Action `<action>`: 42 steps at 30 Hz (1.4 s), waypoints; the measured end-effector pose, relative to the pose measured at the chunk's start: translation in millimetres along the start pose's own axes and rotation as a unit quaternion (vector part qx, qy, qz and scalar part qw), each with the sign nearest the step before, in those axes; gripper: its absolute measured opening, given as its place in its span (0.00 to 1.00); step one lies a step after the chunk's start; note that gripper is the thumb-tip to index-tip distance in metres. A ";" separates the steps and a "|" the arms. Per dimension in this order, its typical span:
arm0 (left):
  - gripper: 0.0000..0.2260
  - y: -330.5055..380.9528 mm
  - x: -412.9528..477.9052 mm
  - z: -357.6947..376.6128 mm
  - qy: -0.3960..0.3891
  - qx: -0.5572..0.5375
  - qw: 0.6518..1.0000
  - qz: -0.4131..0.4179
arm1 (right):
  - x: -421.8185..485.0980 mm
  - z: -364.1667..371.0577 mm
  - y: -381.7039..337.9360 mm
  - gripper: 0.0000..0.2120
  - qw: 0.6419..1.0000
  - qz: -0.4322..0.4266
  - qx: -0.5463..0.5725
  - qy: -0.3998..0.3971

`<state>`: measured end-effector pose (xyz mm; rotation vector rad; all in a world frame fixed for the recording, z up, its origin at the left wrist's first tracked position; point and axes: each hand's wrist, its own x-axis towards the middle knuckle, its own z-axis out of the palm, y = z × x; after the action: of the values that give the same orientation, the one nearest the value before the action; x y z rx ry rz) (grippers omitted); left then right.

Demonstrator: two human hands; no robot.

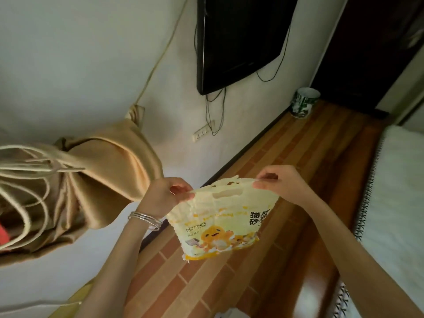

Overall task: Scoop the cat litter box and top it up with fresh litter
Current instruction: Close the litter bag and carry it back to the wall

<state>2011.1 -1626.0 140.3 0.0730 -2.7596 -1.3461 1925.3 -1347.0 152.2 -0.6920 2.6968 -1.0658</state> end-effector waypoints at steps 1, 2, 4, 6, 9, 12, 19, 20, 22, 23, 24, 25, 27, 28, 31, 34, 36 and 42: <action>0.08 5.6 14.5 7.7 -0.006 0.000 1.000 0.004 | 3.7 -11.2 8.6 0.07 1.000 0.003 0.006 0.011; 0.08 8.5 24.3 12.8 -0.008 0.001 1.000 0.006 | 6.4 -18.1 13.9 0.07 1.000 0.004 0.010 0.019; 0.09 15.8 47.2 24.4 -0.017 -0.001 1.000 0.016 | 11.3 -33.1 27.4 0.07 0.999 0.012 0.018 0.038; 0.09 24.9 71.8 35.7 -0.031 0.004 0.999 0.029 | 15.8 -47.4 41.6 0.07 0.997 0.026 0.030 0.060; 0.06 40.7 109.3 50.7 -0.060 0.018 0.997 0.053 | 22.7 -65.1 62.5 0.05 0.994 0.053 0.037 0.089; 0.04 51.5 147.8 66.0 -0.088 0.017 0.994 0.067 | 33.5 -80.0 83.4 0.04 0.989 0.082 0.034 0.115; 0.05 62.5 253.8 99.0 -0.143 0.019 0.984 0.101 | 81.8 -114.5 130.2 0.03 0.979 0.141 0.022 0.143; 0.05 65.3 269.7 102.3 -0.150 0.021 0.982 0.109 | 90.8 -120.2 137.0 0.03 0.978 0.149 0.018 0.147; 0.06 72.0 300.9 108.3 -0.165 0.019 0.978 0.126 | 108.3 -131.8 148.9 0.03 0.973 0.164 0.019 0.160; 0.06 75.8 315.3 111.0 -0.173 0.015 0.976 0.132 | 116.0 -137.6 153.6 0.04 0.971 0.170 0.023 0.167; 0.06 79.7 329.3 113.5 -0.181 0.012 0.974 0.138 | 123.6 -143.5 158.2 0.04 0.969 0.174 0.026 0.173; 0.07 83.2 342.9 116.0 -0.187 0.011 0.972 0.144 | 130.9 -149.2 162.6 0.04 0.967 0.178 0.026 0.179; 0.07 89.1 369.3 121.8 -0.196 0.010 0.968 0.155 | 144.7 -159.1 170.7 0.04 0.964 0.184 0.023 0.191; 0.07 91.2 382.1 125.1 -0.199 0.011 0.967 0.160 | 151.4 -163.1 175.0 0.04 0.963 0.187 0.023 0.195; 0.05 94.8 414.9 136.3 -0.210 0.020 0.963 0.167 | 168.9 -172.7 189.3 0.03 0.959 0.197 0.033 0.202; 0.03 97.3 442.8 148.3 -0.220 0.024 0.961 0.163 | 184.8 -182.8 203.3 0.03 0.956 0.207 0.043 0.204; 0.03 100.8 462.0 156.3 -0.224 0.021 0.960 0.166 | 196.6 -190.4 212.8 0.04 0.955 0.209 0.048 0.206; 0.03 114.5 518.1 185.5 -0.221 0.017 0.961 0.166 | 237.5 -222.2 255.4 0.03 0.956 0.206 0.051 0.204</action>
<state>1478.0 -1448.0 138.6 -0.7424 -2.9469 -1.3541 1555.5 -1161.9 146.4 0.1332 2.8928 -1.3287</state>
